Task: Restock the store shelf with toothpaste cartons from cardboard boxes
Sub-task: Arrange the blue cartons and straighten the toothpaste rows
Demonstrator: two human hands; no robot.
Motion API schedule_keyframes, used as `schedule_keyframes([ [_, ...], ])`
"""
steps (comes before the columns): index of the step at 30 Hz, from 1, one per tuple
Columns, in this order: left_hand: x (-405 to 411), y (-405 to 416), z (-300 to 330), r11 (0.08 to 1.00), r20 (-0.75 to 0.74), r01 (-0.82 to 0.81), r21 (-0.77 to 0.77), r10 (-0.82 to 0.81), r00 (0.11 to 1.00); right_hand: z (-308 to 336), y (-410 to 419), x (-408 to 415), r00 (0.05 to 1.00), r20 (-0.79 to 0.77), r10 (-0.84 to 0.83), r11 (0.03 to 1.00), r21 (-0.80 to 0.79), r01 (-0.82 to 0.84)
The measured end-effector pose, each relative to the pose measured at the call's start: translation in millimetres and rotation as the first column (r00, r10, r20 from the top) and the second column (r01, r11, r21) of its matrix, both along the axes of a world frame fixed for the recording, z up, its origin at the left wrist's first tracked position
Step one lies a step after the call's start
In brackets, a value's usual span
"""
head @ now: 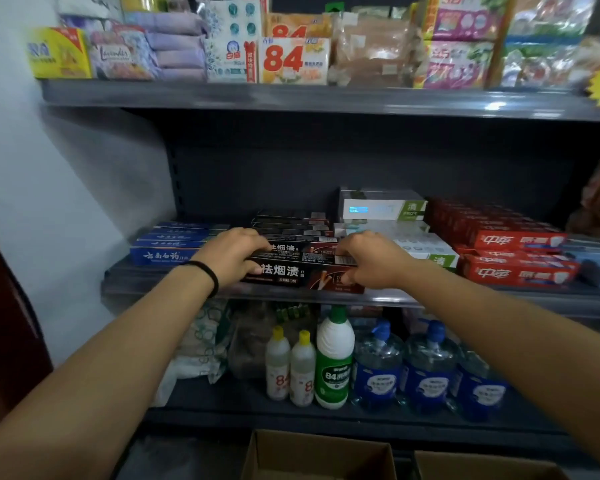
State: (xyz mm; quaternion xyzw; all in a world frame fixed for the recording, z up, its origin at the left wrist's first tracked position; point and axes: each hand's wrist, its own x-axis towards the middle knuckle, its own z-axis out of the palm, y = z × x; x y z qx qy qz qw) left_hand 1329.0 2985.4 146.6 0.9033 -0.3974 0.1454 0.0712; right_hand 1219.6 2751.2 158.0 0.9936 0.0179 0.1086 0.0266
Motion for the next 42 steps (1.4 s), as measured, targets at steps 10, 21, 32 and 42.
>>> schedule_keyframes([
  [10,66.1,-16.4,-0.6,0.998,-0.027,-0.058,0.018,0.059,0.998,-1.6,-9.8,69.4,0.999,-0.005,-0.032,0.999,-0.008,0.032],
  [21,119.5,-35.8,-32.9,0.995,-0.048,-0.062,0.076,0.066,0.997,-29.5,-20.7,121.3,0.999,-0.034,-0.002,0.992,-0.127,-0.003],
  [32,129.6,-40.6,-43.0,0.993,-0.003,-0.063,0.095,0.064,0.998,-41.3,-24.3,136.6,1.000,-0.017,-0.018,0.990,-0.141,0.015],
  [42,106.1,26.8,-18.0,0.996,0.018,-0.075,0.051,0.074,0.997,-19.9,31.5,133.4,0.998,-0.004,0.058,0.992,-0.114,-0.058],
])
